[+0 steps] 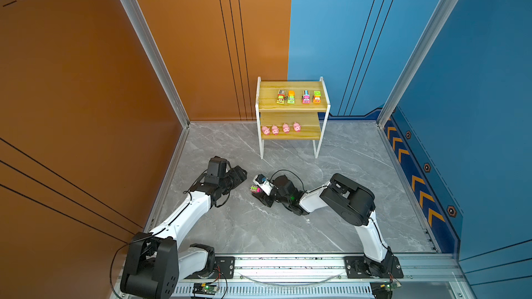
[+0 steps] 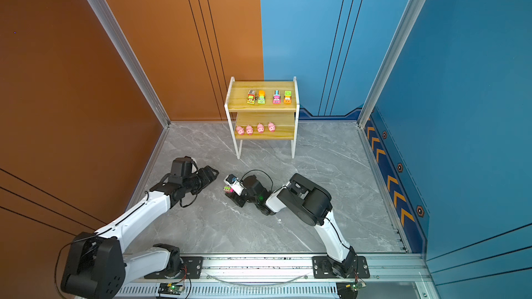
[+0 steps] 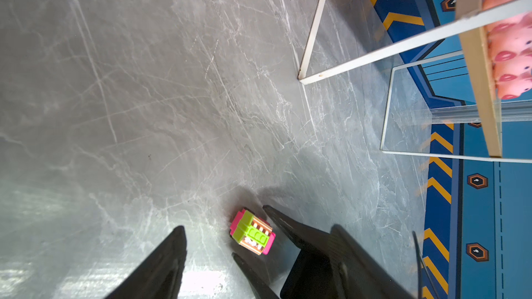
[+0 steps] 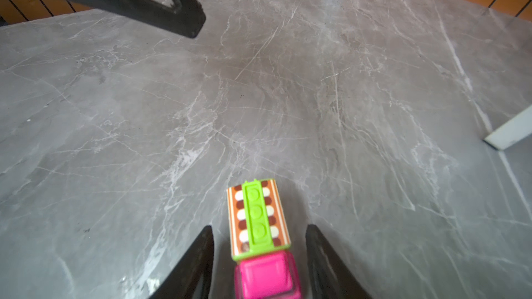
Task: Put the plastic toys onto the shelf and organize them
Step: 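Lift the pink truck with the right gripper while the left gripper draws back, then carry the pink truck up to the top shelf board with the right gripper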
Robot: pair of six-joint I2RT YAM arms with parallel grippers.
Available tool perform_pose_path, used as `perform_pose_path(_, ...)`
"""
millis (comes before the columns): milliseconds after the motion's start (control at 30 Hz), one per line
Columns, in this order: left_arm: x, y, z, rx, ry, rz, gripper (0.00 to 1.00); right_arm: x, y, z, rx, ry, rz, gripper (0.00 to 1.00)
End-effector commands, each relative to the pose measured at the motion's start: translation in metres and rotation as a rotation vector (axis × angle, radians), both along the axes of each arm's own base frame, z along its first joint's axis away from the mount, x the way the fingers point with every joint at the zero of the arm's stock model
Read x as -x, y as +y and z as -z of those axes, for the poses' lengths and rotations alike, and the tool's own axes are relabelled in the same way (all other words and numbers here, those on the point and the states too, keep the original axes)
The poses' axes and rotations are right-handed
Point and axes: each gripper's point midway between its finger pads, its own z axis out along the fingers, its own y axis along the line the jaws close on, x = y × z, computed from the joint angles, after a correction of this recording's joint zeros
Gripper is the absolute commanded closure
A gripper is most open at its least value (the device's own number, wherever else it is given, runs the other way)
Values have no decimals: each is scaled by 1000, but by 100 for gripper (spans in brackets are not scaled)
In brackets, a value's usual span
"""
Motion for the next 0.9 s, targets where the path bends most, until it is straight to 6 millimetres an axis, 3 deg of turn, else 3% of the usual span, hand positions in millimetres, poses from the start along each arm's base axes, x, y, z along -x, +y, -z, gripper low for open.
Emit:
perform_pose_path(0,5,1,-6,-8,10,33,21,3,9,2,6,-9,-24,51)
perform_pose_path(667,8,7,-10,11,3,34,21,0,23,-1,33,-38,-3,70)
perform_pose_path(867,8,10,-11,14,-1,31,21,2,26,1,58,-33,-9,69)
